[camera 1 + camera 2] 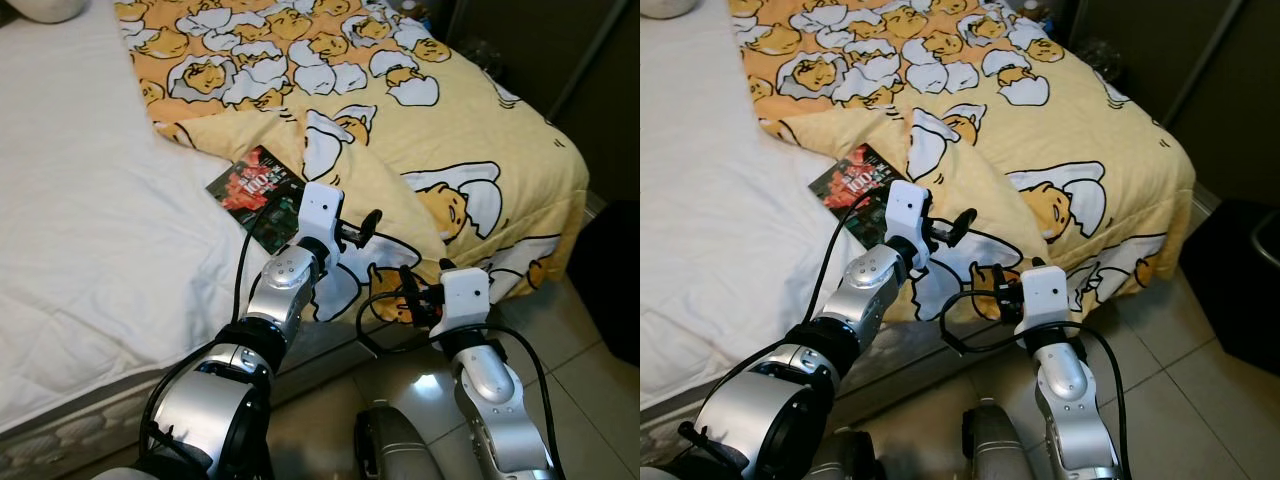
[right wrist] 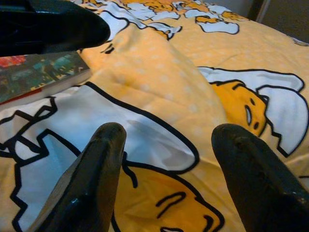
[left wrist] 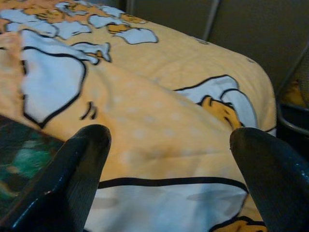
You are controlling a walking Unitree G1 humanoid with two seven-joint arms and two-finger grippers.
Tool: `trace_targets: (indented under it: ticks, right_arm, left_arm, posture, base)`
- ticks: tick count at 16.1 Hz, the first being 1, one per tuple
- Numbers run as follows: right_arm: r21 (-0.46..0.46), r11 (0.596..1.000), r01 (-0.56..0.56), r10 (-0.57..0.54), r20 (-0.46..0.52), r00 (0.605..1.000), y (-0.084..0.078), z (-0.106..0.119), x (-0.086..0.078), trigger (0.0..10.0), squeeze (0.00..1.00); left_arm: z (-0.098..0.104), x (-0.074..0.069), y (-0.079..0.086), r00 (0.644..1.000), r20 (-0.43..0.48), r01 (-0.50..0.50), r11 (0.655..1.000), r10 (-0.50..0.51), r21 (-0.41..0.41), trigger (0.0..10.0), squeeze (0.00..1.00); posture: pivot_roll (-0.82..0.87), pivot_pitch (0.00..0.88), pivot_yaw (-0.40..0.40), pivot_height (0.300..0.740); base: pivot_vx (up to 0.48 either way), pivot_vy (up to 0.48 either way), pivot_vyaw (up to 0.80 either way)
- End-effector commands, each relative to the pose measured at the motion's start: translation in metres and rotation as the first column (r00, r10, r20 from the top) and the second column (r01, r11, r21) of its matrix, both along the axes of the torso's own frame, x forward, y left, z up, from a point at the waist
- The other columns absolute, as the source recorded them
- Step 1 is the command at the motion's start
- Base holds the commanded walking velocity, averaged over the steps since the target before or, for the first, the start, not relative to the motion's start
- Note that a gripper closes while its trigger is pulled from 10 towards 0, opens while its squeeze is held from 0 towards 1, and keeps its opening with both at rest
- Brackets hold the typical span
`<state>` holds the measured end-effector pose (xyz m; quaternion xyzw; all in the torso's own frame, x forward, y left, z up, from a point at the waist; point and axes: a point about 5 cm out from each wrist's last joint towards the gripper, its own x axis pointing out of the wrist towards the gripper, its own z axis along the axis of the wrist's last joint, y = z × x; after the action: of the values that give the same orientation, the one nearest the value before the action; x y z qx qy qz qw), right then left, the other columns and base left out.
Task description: Clean up the room
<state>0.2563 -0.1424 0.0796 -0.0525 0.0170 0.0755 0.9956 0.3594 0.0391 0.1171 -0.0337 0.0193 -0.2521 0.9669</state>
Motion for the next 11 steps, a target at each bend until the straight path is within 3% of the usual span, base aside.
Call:
trace_targets:
  ticks: [1, 11]
  right_arm:
    - [-0.005, 1.0, 0.001, -0.001, -0.004, 1.0, 0.0003, -0.0008, 0.0009, 10.0, 0.0]
    - [-0.004, 1.0, -0.006, 0.006, -0.001, 1.0, 0.0008, -0.0009, 0.0005, 10.0, 0.0]
  left_arm:
    - [0.0011, 0.0018, 0.0009, 1.0, -0.014, -0.02, 1.0, 0.019, -0.016, 10.0, 0.0]
    - [0.0018, 0.0031, 0.0029, 0.999, -0.018, -0.026, 0.999, 0.026, -0.02, 10.0, 0.0]
  posture:
    - [-0.16, 0.125, 0.028, 0.684]
    - [-0.16, 0.13, 0.029, 0.684]
  base:
    - [0.0, 0.0, 0.0]
    - [0.0, 0.48, 0.0]
